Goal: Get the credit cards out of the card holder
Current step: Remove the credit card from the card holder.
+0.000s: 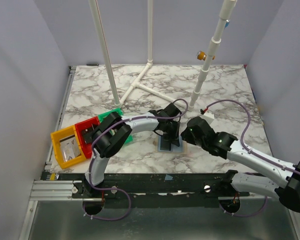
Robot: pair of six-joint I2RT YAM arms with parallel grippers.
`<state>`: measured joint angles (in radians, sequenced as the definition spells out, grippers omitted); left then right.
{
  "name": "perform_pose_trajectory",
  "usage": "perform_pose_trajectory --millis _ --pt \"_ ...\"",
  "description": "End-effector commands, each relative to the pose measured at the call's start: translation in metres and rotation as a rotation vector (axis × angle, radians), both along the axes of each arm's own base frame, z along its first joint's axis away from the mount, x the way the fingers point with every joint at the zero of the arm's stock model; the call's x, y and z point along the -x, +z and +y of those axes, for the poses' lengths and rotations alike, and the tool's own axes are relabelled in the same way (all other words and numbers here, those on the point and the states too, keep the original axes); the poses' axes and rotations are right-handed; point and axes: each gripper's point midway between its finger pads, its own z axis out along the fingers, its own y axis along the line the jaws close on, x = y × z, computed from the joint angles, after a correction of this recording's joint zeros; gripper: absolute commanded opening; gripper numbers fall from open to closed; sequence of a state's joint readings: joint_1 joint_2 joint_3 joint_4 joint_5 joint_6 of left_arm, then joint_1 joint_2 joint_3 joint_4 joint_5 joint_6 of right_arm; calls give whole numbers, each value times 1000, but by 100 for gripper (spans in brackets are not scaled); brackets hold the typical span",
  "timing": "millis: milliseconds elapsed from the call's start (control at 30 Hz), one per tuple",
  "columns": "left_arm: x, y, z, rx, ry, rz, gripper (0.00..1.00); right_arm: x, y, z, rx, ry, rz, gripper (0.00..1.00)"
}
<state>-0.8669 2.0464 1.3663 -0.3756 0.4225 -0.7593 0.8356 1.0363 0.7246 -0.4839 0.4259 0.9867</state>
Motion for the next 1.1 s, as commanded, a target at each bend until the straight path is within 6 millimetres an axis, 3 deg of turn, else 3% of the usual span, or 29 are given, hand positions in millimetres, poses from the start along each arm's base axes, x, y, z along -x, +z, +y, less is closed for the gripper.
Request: perform_pose_trajectory --millis 0,267,400,533,667,933,1067 --pt "-5 16 -1 9 6 -36 0 -3 0 -3 19 -16 9 36" --pt "-29 56 39 31 86 -132 0 -6 -2 23 -27 79 11 36" --pt "-33 58 65 7 126 -163 3 -8 -12 38 -40 123 37 36" --pt "-33 49 90 -8 169 -155 4 -11 -26 56 -53 167 76 36" --pt "-29 40 99 -16 159 -149 9 -14 -39 66 -53 189 108 36" --pt "-27 32 98 -9 140 -137 31 -19 -61 69 -43 192 151 36" --pt "-27 25 99 -23 135 -136 32 -18 -73 65 -34 182 175 36"
